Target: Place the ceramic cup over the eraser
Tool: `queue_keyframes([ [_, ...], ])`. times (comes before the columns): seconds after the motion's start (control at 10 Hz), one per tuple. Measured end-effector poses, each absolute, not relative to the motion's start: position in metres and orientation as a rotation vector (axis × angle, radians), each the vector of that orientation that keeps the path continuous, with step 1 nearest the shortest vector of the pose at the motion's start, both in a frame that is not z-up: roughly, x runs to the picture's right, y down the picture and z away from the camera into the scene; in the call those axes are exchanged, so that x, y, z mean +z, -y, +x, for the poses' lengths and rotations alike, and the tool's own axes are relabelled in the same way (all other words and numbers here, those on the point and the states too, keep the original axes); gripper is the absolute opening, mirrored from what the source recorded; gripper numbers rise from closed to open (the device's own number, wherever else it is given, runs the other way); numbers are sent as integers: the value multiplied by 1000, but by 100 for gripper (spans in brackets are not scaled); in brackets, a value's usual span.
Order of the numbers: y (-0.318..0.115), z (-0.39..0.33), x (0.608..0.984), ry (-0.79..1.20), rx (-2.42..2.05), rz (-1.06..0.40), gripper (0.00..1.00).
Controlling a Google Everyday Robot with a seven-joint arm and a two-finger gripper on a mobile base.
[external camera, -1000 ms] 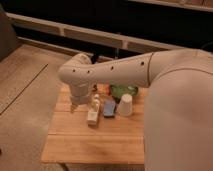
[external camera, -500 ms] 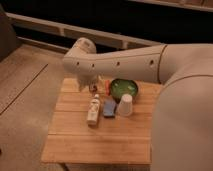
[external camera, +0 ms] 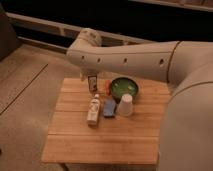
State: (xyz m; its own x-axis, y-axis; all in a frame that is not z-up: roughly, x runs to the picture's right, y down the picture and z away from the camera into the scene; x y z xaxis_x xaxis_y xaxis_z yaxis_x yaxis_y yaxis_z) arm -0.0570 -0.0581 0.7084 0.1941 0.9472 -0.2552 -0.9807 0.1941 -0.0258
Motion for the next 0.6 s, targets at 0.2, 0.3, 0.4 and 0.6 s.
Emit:
queue_keyframes([
  [0.2,37,-22,706,-303,1391,-173,65],
  [0.3,26,10,699,-375,1421,-148,65],
  [0.4,16,40,692,-431,1464,-126,65],
  [0.6,8,73,690,-463,1532,-99,65],
])
